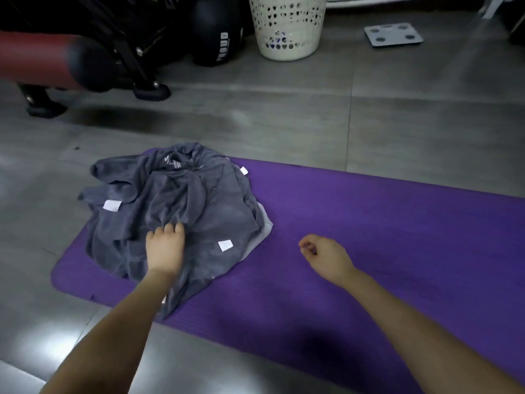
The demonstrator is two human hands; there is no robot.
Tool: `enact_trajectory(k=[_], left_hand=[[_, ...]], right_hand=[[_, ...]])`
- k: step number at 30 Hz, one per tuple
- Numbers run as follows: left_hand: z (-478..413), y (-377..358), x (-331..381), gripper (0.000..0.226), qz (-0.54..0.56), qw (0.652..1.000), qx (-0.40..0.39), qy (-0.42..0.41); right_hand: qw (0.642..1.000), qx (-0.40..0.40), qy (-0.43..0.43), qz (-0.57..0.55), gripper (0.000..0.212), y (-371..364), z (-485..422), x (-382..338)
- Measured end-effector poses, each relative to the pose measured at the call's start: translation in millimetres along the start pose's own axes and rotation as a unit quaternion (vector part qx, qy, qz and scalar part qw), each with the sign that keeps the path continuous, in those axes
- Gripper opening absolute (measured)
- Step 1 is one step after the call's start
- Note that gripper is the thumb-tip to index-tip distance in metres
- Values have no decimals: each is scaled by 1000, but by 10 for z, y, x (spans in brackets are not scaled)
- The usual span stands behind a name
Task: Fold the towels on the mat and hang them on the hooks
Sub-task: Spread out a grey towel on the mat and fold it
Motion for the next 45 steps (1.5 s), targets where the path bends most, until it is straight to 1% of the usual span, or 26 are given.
enact_trajectory(k=[3, 4, 6, 8, 9, 10, 12, 14, 17, 19, 21, 24, 27, 29, 31, 32, 33, 35, 37, 39, 41, 43, 45], left_hand=[[4, 88, -36, 31, 61, 998, 11, -26], [-9, 219, -22, 24, 80, 996, 31, -31], [-56, 597, 75, 11, 109, 988, 100, -53], [-141, 956, 186, 9, 128, 981, 128, -74], [-201, 1073, 228, 10, 136, 980, 126, -79], [-265, 1150, 242, 10, 143, 979, 118, -79], [-383, 1148, 200, 6, 146, 984, 72, -69], [-424, 964, 144, 19, 139, 989, -8, -54], [-316, 551, 109, 44, 117, 986, -121, 0], [-213, 275, 134, 53, 133, 978, -155, 33], [-124, 48, 193, 57, 129, 977, -164, 52], [-27, -260, 238, 57, 51, 982, -172, 62], [-2, -347, 249, 42, -3, 990, -136, 35], [-44, -315, 230, 32, 22, 994, -111, 3], [-112, -106, 216, 19, 107, 991, -70, -41], [-150, 46, 215, 16, 140, 987, -53, -59], [-187, 218, 220, 18, 162, 984, -30, -72], [-228, 634, 302, 16, 199, 974, 12, -107], [-232, 1148, 475, 5, 244, 957, 51, -148], [-236, 1681, 687, 10, 294, 938, 74, -167], [-300, 2178, 931, 10, 326, 928, 66, -169], [-443, 2570, 1186, 11, 327, 932, 36, -153], [-562, 2920, 1467, 16, 315, 935, 18, -160]], right_hand=[[1000, -11, 2, 13, 22, -37, 137, -91], [1000, -10, 6, 18, 22, -7, 160, -137], [1000, 3, 16, 26, 23, 132, 140, -246], [999, 27, 26, 25, 23, 333, 93, -375], [998, 43, 30, 20, 23, 441, 84, -443], [998, 58, 35, 15, 23, 536, 93, -512], [996, 76, 46, 4, 22, 662, 139, -645], [995, 80, 58, -3, 21, 728, 163, -746], [994, 92, 53, -33, 20, 696, 134, -767], [993, 90, 43, -55, 20, 544, 98, -742], [994, 75, 36, -71, 20, 321, 48, -717], [995, 52, 22, -82, 19, -4, -47, -637], [996, 41, -1, -85, 18, -253, -97, -526], [996, 27, -10, -83, 16, -392, -99, -488], [997, 19, 0, -80, 9, -467, -118, -487], [996, 22, 9, -85, 9, -456, -134, -499], [995, 29, 17, -99, 10, -416, -151, -519], [988, 50, 33, -143, 9, -267, -178, -582], [974, 83, 45, -207, 10, -63, -193, -651], [954, 117, 58, -269, 14, 211, -178, -724], [933, 152, 75, -319, 25, 572, -130, -787], [916, 179, 100, -345, 32, 1031, -47, -863], [904, 196, 129, -358, 37, 1529, 67, -916]])
Point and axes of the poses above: each hand's wrist, its own z-axis away from the middle knuckle, its own y-axis out of the back of the hand, x = y × z, the point moved 10 cm from there along -z, towards the middle knuckle, and after that the axes turned 11 degrees about y, right-handed, at the moved point
